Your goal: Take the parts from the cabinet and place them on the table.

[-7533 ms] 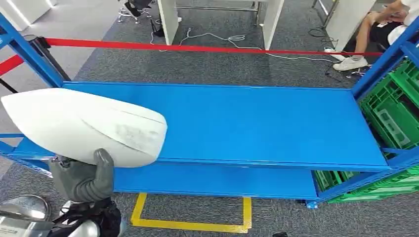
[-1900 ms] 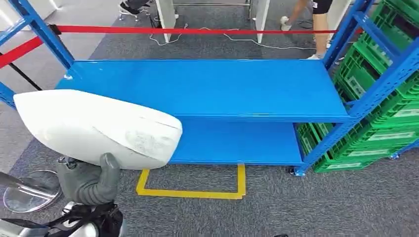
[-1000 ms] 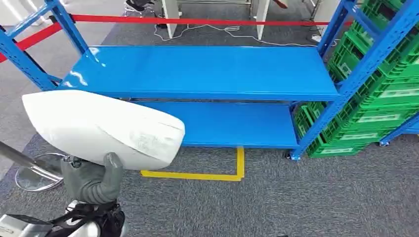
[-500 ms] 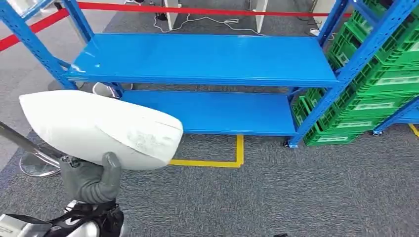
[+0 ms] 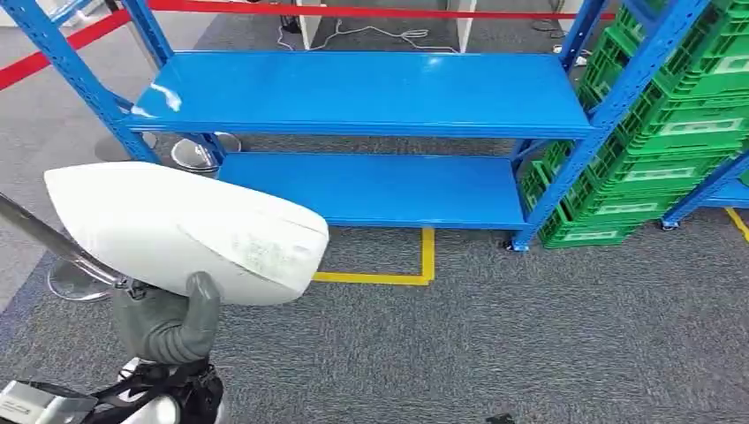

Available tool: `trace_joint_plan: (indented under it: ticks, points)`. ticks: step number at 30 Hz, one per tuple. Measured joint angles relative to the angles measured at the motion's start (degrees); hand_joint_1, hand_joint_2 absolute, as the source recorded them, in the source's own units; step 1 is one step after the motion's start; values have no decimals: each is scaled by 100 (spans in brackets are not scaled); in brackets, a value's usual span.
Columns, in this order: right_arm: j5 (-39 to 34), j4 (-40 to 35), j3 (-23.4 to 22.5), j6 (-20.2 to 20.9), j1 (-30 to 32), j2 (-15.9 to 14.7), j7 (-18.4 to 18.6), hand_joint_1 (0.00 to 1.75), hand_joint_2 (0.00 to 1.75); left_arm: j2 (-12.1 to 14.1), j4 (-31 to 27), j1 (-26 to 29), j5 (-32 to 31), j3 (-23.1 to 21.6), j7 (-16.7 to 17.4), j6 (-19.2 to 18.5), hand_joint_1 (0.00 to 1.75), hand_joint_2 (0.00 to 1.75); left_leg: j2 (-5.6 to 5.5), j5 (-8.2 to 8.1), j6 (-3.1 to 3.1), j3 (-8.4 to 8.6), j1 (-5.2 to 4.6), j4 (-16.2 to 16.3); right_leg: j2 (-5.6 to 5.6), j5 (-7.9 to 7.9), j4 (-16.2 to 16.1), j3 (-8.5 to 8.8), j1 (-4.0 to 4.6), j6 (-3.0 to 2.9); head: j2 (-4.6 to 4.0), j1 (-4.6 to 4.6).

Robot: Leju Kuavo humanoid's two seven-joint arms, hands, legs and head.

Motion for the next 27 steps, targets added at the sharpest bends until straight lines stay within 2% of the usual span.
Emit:
trace_joint_plan:
  ticks: [1,3,4,5,6,7,8,9,10,11,12,14,15,16,17,18,19,20,21,22,23,24,25,26,27]
  points:
    - [4,0,7,-2,-5,0,-9,0,175,0,0,-1,0,0,0,2,175,175,2,-290,-47,-80,0,198,0,41,4,-69,0,-40,0,-26]
    - [9,0,37,-2,-11,0,-11,0,175,9,0,2,0,0,0,4,175,175,3,-931,-96,-363,27,1087,-3,147,16,-210,0,-58,0,-35]
    - [42,0,46,-2,-9,0,-26,0,175,15,0,5,2,0,0,13,175,175,3,-1138,-109,-484,28,1538,-12,197,30,-290,1,-56,0,-39]
    - [104,0,65,-2,-3,-2,-61,0,175,17,0,10,0,0,0,20,175,175,3,-1171,-114,-524,29,1806,-20,241,50,-363,0,-53,0,-37]
    - [140,0,103,-2,-1,-2,-90,0,175,22,0,12,0,2,0,33,175,175,3,-1023,-115,-457,34,1850,-27,289,80,-455,0,-48,0,-37]
    - [162,0,120,-2,-5,0,-112,0,175,28,0,11,0,2,0,46,175,175,4,-795,-111,-301,40,1701,-28,328,108,-535,0,-40,0,-39]
    - [164,0,129,-2,-9,0,-122,0,175,31,0,10,-2,4,0,59,175,175,4,-556,-106,-46,45,1365,-27,373,137,-612,-1,-30,0,-35]
    - [164,0,131,-2,-14,0,-129,0,175,28,0,9,-7,4,0,63,175,175,3,-432,-103,268,52,924,-23,415,161,-670,-4,-15,0,-39]
    - [164,0,131,0,-16,-2,-136,0,175,28,-2,4,-11,4,0,63,175,175,2,-516,-106,623,62,435,-12,453,179,-714,8,19,0,-39]
    - [164,0,133,0,-19,-2,-146,0,175,20,-6,-4,-15,2,0,66,175,175,-10,-617,-65,842,47,24,-11,489,208,-758,33,41,0,-35]
    - [162,0,133,-2,-16,-2,-177,0,175,17,-11,-17,-15,7,0,70,175,175,-16,-662,-7,824,38,-53,-11,573,202,-797,32,66,0,-26]
    - [144,0,133,2,-2,-2,-206,0,175,15,-11,-4,-13,11,0,72,175,175,-17,-567,81,717,-5,-29,-13,705,145,-852,3,133,0,-33]
    - [122,0,133,11,20,-4,-208,0,175,15,-11,-6,-13,13,0,70,175,175,9,-495,138,645,33,-47,-1,664,168,-901,-16,165,0,-44]
    - [116,0,133,13,39,-4,-216,0,175,15,-11,-5,-11,17,0,70,175,175,8,-436,180,598,30,-45,-4,404,285,-968,-18,205,0,-33]
    - [103,0,133,28,58,-2,-223,0,175,11,-11,-4,-7,22,0,70,175,175,11,-379,217,539,30,-45,-1,42,576,-1048,-20,225,0,-4]
    - [92,0,131,35,62,-2,-221,0,175,9,-11,-5,-4,26,0,70,175,175,12,-315,225,463,28,-44,-3,-339,1032,-1145,-26,250,0,7]
    - [92,0,131,42,52,-2,-225,0,175,9,-11,-3,2,31,0,70,175,175,13,-253,230,378,23,-42,-2,-610,1513,-1239,-25,258,0,4]
    - [85,0,131,50,40,-2,-225,0,175,9,-11,-3,4,37,0,68,175,175,14,-181,229,286,17,-36,-2,-693,1885,-1280,-25,263,0,7]
    - [81,0,131,55,38,-2,-225,0,175,9,-11,-3,4,39,0,68,175,175,14,-134,228,199,14,-35,-2,-548,2036,-1231,-25,261,0,4]
    - [81,0,131,63,40,-2,-227,0,175,9,-11,-1,-4,39,0,70,175,175,15,-73,221,114,10,-27,-2,-236,2006,-1111,-25,248,0,9]
    - [72,0,131,76,42,-2,-236,0,175,9,-13,-3,-39,39,0,96,175,175,14,-17,211,31,9,-16,-1,65,1832,-916,-24,233,0,2]
    - [50,0,129,94,41,-4,-256,0,175,9,-22,-3,-52,37,0,120,175,175,9,40,194,-46,9,1,0,219,1458,-607,-20,208,0,9]
    - [28,0,129,114,28,-4,-289,0,175,4,-48,-2,-52,35,0,151,175,175,2,92,170,-90,10,24,3,41,866,-173,-15,172,0,7]
    - [9,0,127,127,7,-4,-301,0,175,2,-85,-9,-52,31,0,175,175,175,0,117,135,-112,-13,49,-3,-252,227,270,3,154,0,7]
    - [0,0,127,136,-15,-4,-310,0,175,0,-114,-19,-57,26,-2,186,175,175,11,164,106,-114,-16,55,-2,-389,-15,323,3,160,0,-4]
